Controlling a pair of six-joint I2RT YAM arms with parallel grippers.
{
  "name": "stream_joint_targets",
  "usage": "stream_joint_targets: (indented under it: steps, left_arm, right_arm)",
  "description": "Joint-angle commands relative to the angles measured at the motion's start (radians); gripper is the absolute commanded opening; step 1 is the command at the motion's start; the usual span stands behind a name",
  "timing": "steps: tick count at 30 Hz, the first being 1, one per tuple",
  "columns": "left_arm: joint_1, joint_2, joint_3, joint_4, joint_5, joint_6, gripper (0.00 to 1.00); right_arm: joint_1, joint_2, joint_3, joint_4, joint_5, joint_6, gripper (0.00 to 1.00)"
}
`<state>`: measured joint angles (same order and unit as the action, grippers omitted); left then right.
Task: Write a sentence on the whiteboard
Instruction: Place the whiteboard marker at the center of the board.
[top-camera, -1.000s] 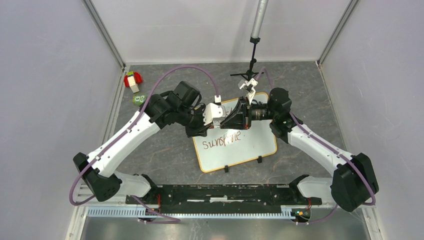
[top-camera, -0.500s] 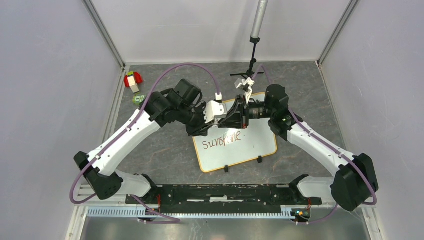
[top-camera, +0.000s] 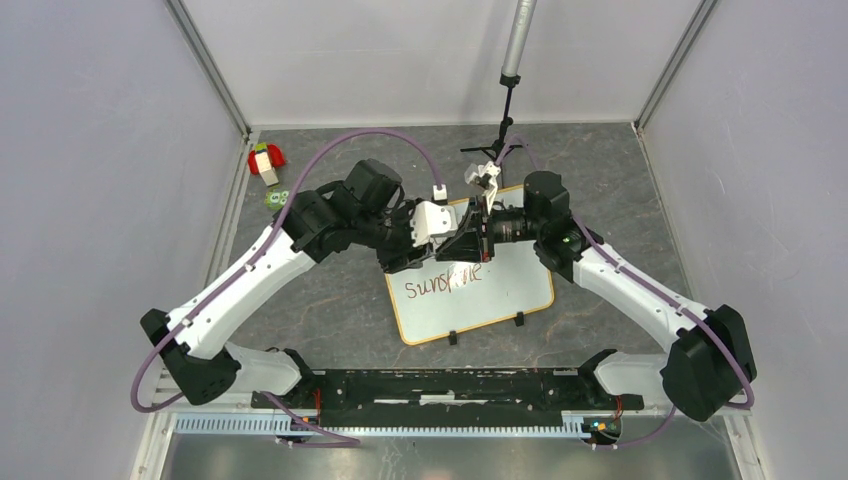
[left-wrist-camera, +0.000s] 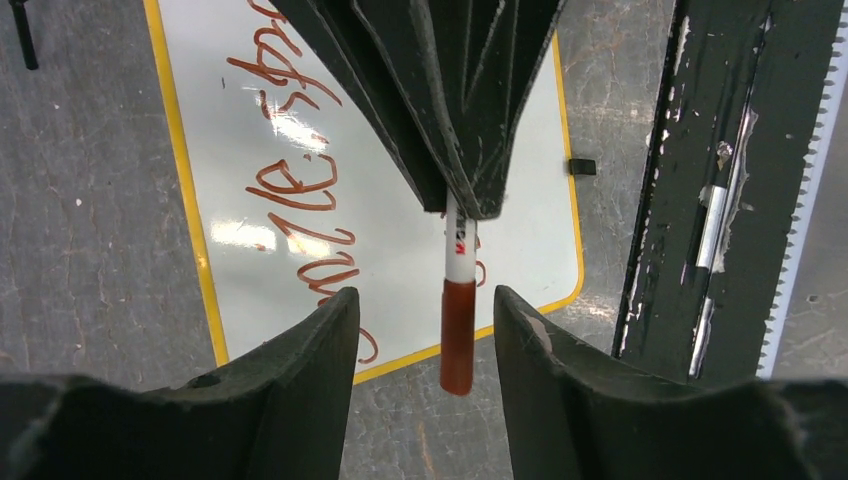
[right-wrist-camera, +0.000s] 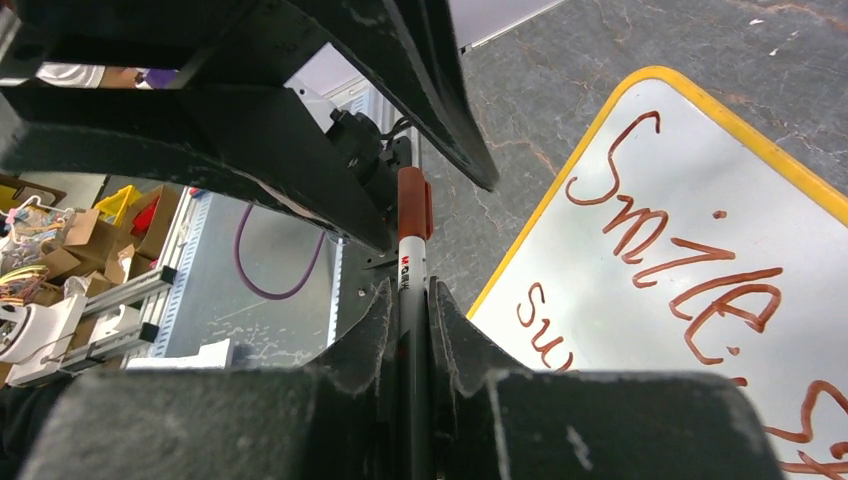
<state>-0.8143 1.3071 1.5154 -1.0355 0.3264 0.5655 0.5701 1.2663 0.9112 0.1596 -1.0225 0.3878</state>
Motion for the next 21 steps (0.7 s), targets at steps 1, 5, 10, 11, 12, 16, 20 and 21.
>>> stream_joint_targets:
  steps: [1, 5, 10, 11, 12, 16, 20, 21]
  left_arm:
    - [-0.022, 0.029, 0.026, 0.051, -0.033, 0.042, 0.55]
    - [-0.032, 0.037, 0.03, 0.051, -0.043, 0.036, 0.36]
    - [-0.03, 0.004, -0.006, 0.054, -0.05, 0.017, 0.07]
    - [-0.023, -0.002, -0.015, 0.054, -0.05, 0.011, 0.03]
    - [-0.008, -0.008, -0.022, 0.06, -0.044, -0.007, 0.02]
    - [0.11, -0.027, -0.021, 0.081, 0.055, -0.065, 0.02]
    - [0.248, -0.042, -0.017, 0.099, 0.139, -0.119, 0.02]
    - [0.296, -0.044, -0.017, 0.103, 0.163, -0.133, 0.02]
  right_arm:
    - [0.014, 0.008, 0.015, 0.031, -0.01, 0.003, 0.0]
    - [0.014, 0.005, 0.015, 0.033, -0.013, 0.004, 0.0]
    - [0.003, -0.002, 0.051, 0.0, -0.014, -0.02, 0.02]
    - [-0.002, -0.003, 0.061, -0.007, -0.012, -0.021, 0.04]
    - [-0.009, -0.004, 0.074, -0.018, -0.006, -0.027, 0.1]
    - [-0.068, -0.007, 0.112, -0.058, 0.011, -0.039, 0.52]
    - [-0.174, -0.023, 0.158, -0.096, 0.021, -0.055, 0.9]
    - [-0.209, -0.029, 0.17, -0.1, 0.017, -0.056, 0.98]
